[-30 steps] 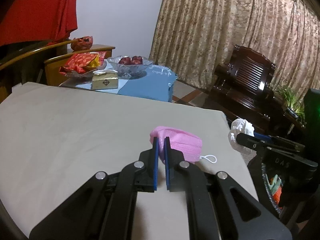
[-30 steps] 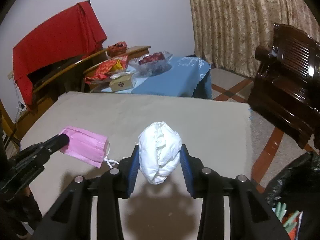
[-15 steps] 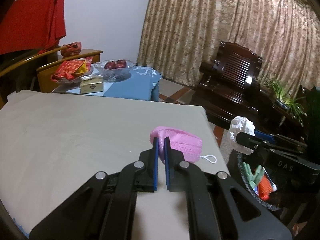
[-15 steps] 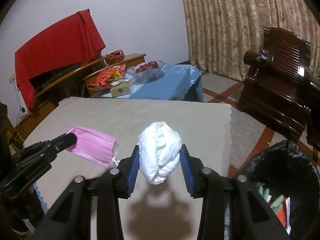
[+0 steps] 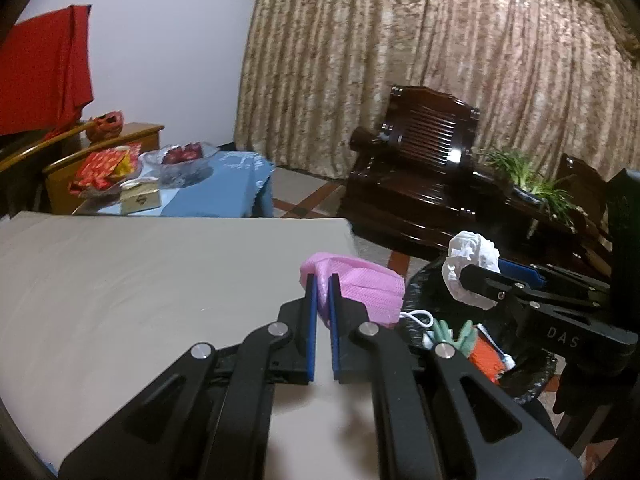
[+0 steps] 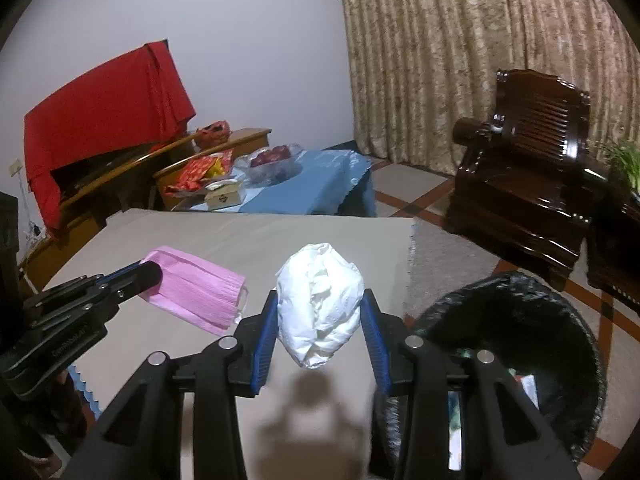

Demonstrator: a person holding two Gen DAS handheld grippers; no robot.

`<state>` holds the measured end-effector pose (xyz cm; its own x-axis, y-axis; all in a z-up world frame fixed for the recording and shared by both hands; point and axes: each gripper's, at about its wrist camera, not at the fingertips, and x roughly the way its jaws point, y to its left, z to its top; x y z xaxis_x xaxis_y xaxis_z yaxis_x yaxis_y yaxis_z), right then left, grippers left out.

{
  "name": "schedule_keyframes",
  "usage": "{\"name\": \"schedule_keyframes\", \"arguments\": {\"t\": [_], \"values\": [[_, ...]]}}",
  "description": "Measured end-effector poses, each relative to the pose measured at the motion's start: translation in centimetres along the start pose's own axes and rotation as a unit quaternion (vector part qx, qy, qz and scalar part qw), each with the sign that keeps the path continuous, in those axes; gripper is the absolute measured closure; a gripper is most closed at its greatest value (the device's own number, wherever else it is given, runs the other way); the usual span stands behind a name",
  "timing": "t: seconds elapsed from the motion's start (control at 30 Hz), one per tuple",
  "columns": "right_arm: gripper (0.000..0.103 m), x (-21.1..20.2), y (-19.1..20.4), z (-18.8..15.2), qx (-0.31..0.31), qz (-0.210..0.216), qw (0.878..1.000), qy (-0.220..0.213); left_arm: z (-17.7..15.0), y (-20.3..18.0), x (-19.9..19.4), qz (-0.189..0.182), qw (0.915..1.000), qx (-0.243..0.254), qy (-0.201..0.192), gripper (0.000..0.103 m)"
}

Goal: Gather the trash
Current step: 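Carry the mask and tissue over the bin and open both tools to drop them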

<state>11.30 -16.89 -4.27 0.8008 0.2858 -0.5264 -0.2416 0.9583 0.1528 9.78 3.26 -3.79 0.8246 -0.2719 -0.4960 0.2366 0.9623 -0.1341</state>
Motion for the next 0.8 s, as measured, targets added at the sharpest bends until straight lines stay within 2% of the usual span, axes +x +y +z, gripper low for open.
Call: {"name": "schedule_keyframes", "arguments": {"t": [0.43, 0.8], "values": [[0.063, -5.1, -5.5, -1.6, 0.02, -0.049, 0.998, -0.019, 0.2, -6.4, -0.4, -0.045, 0.9981, 0.041, -0.01, 0.098], [0.063, -6.9, -11.8, -3.1, 0.047, -0.109, 0.993, -0.017, 0.0, -12.5, 2.7, -0.095, 0.9922, 0.081, 0.001, 0.098]]}}
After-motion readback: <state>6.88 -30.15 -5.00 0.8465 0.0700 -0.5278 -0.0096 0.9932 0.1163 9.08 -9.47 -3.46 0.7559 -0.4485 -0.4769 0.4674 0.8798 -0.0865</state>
